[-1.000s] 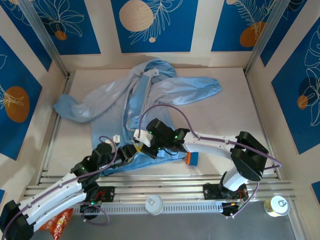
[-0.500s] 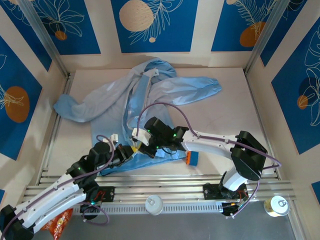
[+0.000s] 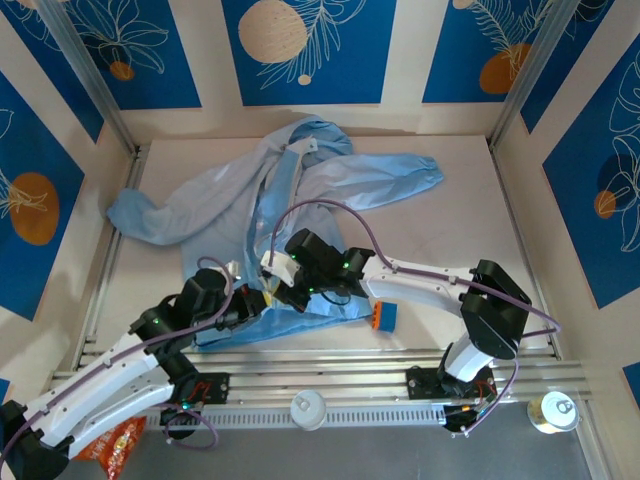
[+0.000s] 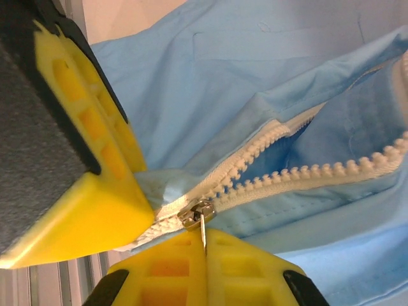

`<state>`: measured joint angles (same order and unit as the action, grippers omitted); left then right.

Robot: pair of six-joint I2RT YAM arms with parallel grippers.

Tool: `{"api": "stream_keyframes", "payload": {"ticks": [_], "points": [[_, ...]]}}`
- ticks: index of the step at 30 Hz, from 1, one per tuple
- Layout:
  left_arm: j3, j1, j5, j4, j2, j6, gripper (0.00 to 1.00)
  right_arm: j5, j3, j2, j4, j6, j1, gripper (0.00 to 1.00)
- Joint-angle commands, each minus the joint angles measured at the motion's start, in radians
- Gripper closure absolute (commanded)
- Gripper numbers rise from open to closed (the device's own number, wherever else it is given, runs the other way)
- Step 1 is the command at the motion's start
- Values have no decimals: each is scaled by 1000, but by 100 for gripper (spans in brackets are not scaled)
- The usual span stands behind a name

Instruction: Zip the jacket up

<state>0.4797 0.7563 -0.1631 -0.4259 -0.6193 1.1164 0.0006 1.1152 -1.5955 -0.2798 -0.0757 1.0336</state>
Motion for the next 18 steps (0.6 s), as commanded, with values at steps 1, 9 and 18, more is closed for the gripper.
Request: {"api": "stream_keyframes", "payload": {"ticks": [1,9,18], "points": [[57,-6,-90,-125,6,-66,100,78,37,-8,-1,24,-32,100],[102,-15,-100,-191,5,-106,100,78,72,-12,-4,21,-39,100],[127,-15,-98,-245,13,-132,100,51,147,-47,-10,28,-79,100]]}}
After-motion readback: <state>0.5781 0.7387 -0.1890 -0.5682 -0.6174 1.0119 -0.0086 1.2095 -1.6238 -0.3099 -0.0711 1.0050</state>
